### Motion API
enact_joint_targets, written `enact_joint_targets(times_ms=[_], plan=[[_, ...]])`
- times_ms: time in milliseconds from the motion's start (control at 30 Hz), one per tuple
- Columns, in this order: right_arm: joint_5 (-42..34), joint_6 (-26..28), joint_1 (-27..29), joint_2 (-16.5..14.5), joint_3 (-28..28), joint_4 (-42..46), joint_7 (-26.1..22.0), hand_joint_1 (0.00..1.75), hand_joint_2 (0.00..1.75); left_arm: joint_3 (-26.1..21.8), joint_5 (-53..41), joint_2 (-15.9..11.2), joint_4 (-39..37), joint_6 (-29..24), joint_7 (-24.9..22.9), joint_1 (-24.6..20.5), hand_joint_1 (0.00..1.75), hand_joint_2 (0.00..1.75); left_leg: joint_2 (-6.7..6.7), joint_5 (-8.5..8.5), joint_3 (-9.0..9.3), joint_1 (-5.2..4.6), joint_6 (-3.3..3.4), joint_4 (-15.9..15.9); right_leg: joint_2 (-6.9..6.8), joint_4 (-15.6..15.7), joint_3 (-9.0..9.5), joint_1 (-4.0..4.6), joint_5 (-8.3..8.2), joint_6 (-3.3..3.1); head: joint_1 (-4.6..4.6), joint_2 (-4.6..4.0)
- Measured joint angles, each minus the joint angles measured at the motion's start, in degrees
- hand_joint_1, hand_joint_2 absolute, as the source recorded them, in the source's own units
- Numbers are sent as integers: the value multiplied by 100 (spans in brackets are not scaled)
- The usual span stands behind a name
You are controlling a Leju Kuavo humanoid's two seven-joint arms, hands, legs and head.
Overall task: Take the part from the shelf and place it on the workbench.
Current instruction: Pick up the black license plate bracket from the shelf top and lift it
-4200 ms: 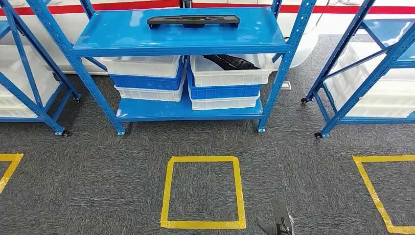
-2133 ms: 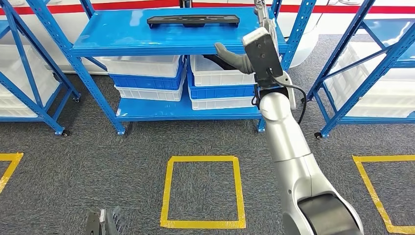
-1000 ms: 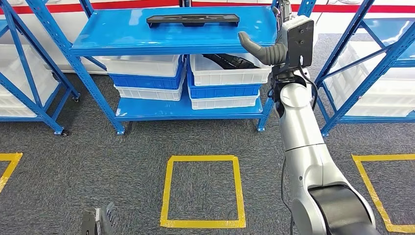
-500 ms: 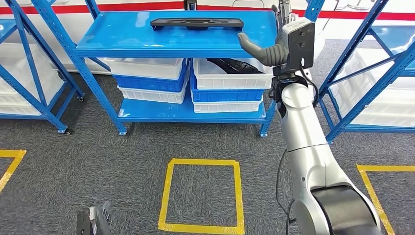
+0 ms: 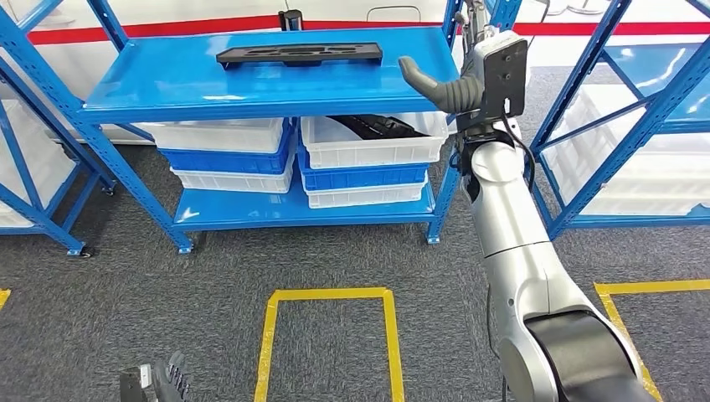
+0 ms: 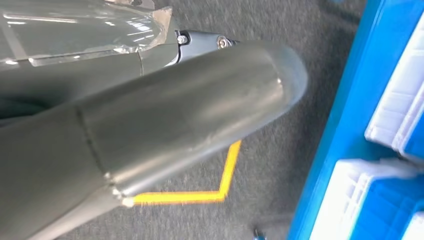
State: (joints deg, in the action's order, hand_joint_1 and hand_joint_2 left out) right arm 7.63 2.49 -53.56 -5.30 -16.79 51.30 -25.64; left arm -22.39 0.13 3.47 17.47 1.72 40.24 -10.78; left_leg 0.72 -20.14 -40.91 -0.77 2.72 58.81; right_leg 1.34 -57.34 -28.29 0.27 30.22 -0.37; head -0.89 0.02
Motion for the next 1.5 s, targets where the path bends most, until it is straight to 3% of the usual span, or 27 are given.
enact_joint_targets(times_ms=[100,167,200,267,300,333,367,433,500,567,667,733,800,833,867,933,1000,1067,1133,1200,1300,1367,1400,1433,1500], plan=[[-2,7,-19,-7,-9,-4,-13,0,175,-28,51,12,37,58,1,-4,0,0,24,51,144,-20,-15,-156,23,62,76,60,106,47,15,0],[-5,10,-35,3,-9,3,-24,0,175,-39,73,34,54,82,2,-6,0,0,15,31,233,8,32,-199,-14,-212,-21,67,235,83,26,0],[-7,11,-29,10,-10,4,-28,0,175,-46,87,43,59,85,2,-6,0,0,11,7,269,15,59,-210,-36,-546,-198,52,356,86,34,0],[-7,11,7,28,-13,2,-32,0,175,-63,118,56,64,95,1,-3,0,0,17,-60,322,13,98,-210,-51,-1352,-719,38,598,95,49,0],[-8,11,33,37,-13,1,-32,0,175,-70,126,63,66,102,0,2,0,0,27,-94,350,9,100,-209,-55,-1598,-936,28,624,120,54,0],[-11,11,52,45,-13,0,-32,0,175,-76,131,68,68,109,0,7,0,0,39,-126,380,6,97,-208,-59,-1625,-1054,20,545,161,61,0],[-17,11,62,51,-13,1,-32,0,175,-83,133,74,70,114,0,12,0,0,51,-158,420,2,89,-207,-63,-1387,-1046,13,350,210,67,0],[-28,11,61,60,-13,2,-34,0,175,-98,133,83,74,120,0,15,0,0,67,-221,501,-8,60,-204,-72,-532,-800,21,-172,259,73,0],[-33,11,51,60,-15,2,-40,0,175,-108,141,92,76,132,0,15,0,0,76,-281,543,-24,15,-195,-76,11,-594,33,-494,197,71,0],[-33,11,39,61,-17,2,-44,0,175,-115,159,100,81,155,0,19,0,0,80,-321,548,-21,-35,-192,-75,79,-551,31,-537,100,67,0],[-37,8,3,61,-23,3,-45,0,175,-126,202,106,128,181,3,36,0,0,43,-433,467,6,-133,-18,-77,148,-454,-56,-532,-15,61,0],[-40,0,-21,52,-32,-4,-47,0,175,-144,221,109,153,188,7,43,0,0,0,-677,167,55,-226,570,-80,169,-379,-82,-499,-78,32,0],[-42,-7,-30,51,-40,-26,-48,0,175,-168,231,110,164,187,7,60,0,0,-28,-882,-260,127,-313,1274,-80,162,-325,-88,-441,-99,13,0],[-43,-8,-29,51,-44,-42,-48,0,175,-176,234,111,166,187,7,72,0,0,-40,-855,-388,159,-345,1411,-77,157,-293,-92,-403,-90,10,0],[-44,-8,-28,51,-47,-56,-48,0,175,-184,240,112,169,188,7,80,0,0,-50,-734,-411,187,-370,1349,-74,152,-250,-100,-360,-70,6,0],[-48,-7,-29,48,-48,-72,-49,0,175,-194,255,111,184,196,7,85,0,0,-77,-273,-119,236,-406,628,-73,147,-117,-124,-248,-13,4,0],[-51,-7,-52,37,-52,-76,-52,0,175,-201,269,114,205,205,5,78,0,0,-82,-56,244,227,-407,-27,-77,159,-22,-116,-148,65,-7,0],[-55,-7,-82,22,-63,-78,-60,0,175,-203,273,118,224,210,4,77,0,0,-66,-150,365,181,-329,-173,-77,175,17,-81,-115,146,-20,0],[-57,-8,-91,12,-69,-76,-65,0,175,-204,276,120,242,215,4,85,0,0,-54,-209,425,164,-208,-207,-80,96,14,-72,-120,203,-15,0],[-58,-7,-100,8,-73,-73,-66,0,175,-205,279,126,262,219,8,83,0,0,-46,-259,526,167,-106,-241,-90,-338,-228,-84,-102,229,7,0],[-61,-7,-61,8,-86,-78,-67,0,175,-207,274,124,274,204,11,89,0,0,-29,-378,665,165,-30,-260,-96,-1453,-1022,-94,176,225,39,1],[-63,-7,-1,17,-87,-81,-67,0,175,-207,263,133,274,186,11,105,0,0,2,-487,791,155,-29,-260,-96,-1659,-1350,-92,324,222,50,0],[-64,-7,17,22,-87,-82,-66,0,175,-207,249,138,274,174,11,110,0,0,16,-545,870,151,-37,-259,-97,-1463,-1368,-92,250,243,54,0],[-64,-7,26,28,-87,-82,-66,0,175,-207,225,140,274,160,11,112,0,0,27,-610,957,149,-50,-260,-99,-1107,-1309,-91,50,281,58,0],[-63,-7,32,44,-90,-85,-64,0,175,-202,132,143,271,129,9,108,0,0,39,-751,1107,137,-93,-259,-128,-302,-1134,-72,-516,331,68,0]])
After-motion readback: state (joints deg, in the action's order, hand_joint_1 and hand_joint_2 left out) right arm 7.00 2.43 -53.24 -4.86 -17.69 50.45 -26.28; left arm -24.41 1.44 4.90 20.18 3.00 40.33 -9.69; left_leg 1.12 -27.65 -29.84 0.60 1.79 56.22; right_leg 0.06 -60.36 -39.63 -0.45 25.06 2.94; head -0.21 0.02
